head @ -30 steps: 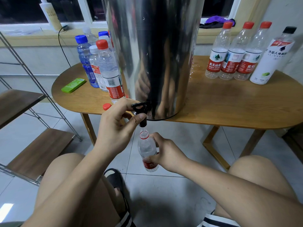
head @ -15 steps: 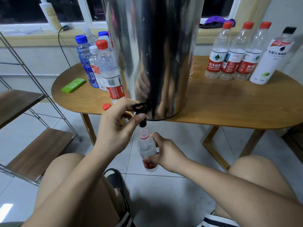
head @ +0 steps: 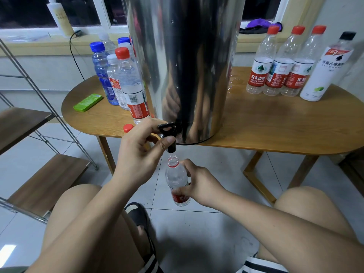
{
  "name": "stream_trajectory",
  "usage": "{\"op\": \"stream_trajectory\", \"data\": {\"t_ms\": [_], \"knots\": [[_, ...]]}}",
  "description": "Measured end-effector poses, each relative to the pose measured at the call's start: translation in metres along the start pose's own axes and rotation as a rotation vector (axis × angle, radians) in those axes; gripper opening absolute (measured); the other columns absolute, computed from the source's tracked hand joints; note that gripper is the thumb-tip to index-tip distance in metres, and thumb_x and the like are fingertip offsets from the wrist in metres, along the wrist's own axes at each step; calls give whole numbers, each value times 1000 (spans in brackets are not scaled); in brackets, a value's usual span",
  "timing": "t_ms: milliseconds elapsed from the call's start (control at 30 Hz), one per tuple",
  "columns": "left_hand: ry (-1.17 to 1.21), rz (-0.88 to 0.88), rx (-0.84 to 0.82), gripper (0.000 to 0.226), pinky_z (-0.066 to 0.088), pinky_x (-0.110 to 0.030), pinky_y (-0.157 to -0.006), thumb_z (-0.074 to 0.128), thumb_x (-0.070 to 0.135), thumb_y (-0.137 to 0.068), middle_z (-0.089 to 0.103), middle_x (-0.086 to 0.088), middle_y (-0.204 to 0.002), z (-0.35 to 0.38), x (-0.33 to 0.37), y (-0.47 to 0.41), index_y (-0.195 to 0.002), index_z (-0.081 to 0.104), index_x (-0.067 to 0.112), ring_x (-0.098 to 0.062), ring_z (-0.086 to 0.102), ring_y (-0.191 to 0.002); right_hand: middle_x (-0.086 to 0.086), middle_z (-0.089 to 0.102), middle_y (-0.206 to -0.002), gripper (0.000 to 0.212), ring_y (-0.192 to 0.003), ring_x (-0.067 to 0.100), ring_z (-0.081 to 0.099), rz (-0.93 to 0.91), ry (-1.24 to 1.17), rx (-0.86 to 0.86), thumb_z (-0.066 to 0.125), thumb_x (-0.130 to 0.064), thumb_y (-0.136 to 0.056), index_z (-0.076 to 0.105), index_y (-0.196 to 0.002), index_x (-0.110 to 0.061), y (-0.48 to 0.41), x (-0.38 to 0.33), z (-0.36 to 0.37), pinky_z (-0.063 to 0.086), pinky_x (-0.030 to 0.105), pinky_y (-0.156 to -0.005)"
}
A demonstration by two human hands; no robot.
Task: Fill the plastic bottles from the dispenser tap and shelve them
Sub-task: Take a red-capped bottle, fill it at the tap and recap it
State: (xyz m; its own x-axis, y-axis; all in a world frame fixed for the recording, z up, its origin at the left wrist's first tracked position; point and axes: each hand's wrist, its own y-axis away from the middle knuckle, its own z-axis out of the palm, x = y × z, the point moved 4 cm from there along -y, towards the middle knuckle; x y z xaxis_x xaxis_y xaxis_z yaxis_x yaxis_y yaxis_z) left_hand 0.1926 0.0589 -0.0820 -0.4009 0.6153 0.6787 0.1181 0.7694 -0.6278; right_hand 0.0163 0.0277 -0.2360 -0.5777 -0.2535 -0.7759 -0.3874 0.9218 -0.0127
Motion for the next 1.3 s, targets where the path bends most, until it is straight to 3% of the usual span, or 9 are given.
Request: {"op": "stream_trajectory", "data": {"t_ms": [333, 600, 1300], "knots": [[-11, 5, 9, 15, 58, -46, -75, 76, 10, -100, 74, -3, -100, 0, 2, 0, -113, 71, 12, -23, 78, -88, -16, 70, -120, 70, -111, 13, 68, 5, -7, -7, 89, -54, -71, 50, -127, -39, 0, 0, 0, 61, 45, -90], [-13, 2, 6, 14, 58, -49, -76, 76, 9, -100, 74, -3, -100, 0, 2, 0, -113, 72, 10, -22, 77, -90, -17, 70, -119, 71, -111, 13, 68, 20, -25, -15, 84, -60, -67, 50, -125, -42, 0, 2, 1, 62, 45, -89], [-12, -1, -5, 12, 59, -50, -75, 76, 8, -101, 74, -5, -100, 0, 2, 0, -113, 72, 8, -24, 78, -88, -16, 69, -121, 68, -113, 13, 67, 30, -19, -18, 89, -54, -71, 49, -124, -44, 0, 0, 0, 62, 46, -93]]}}
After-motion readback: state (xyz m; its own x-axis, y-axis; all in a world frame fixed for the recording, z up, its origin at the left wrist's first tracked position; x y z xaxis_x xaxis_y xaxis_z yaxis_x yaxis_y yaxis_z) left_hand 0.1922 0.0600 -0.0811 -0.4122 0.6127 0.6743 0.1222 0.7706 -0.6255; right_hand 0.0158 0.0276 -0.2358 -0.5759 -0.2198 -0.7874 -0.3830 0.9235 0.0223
